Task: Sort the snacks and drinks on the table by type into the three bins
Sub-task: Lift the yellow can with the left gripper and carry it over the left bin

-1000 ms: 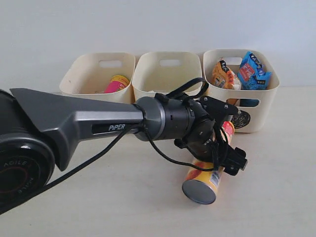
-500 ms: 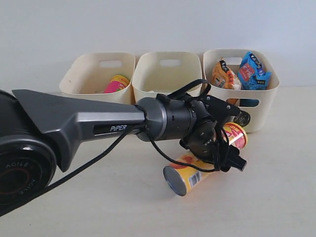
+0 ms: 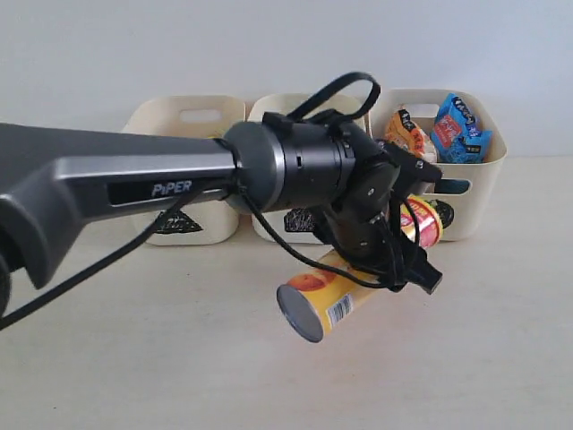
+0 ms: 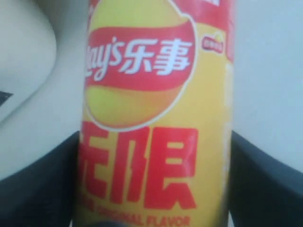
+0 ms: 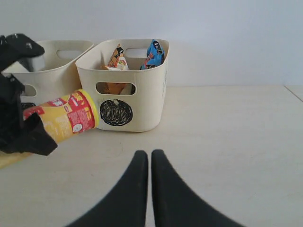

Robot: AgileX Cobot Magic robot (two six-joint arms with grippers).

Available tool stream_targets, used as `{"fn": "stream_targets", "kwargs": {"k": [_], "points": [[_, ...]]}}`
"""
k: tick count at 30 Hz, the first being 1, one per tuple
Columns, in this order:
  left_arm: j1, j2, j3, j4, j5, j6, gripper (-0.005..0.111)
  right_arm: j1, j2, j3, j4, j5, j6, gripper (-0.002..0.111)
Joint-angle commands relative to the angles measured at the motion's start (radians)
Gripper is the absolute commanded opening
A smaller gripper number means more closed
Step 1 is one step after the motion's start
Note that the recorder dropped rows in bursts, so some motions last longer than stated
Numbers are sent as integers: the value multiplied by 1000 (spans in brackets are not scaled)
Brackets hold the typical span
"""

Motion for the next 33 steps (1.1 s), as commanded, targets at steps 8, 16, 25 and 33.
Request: {"fn": "stream_targets", "kwargs": {"k": [8,16,25,33], "points": [[-59,-244,176,-2,5,79,4,0,-5,4,2,-6,-2,0],[-6,-478,348,13,-11,75,4,0,-5,4,2,-6,-2,0],[174,-630,394,13,-43,28,4,0,-5,4,2,-6,-2,0],[349,-621,394,13,-222,15,4,0,-5,4,2,-6,-2,0]]}}
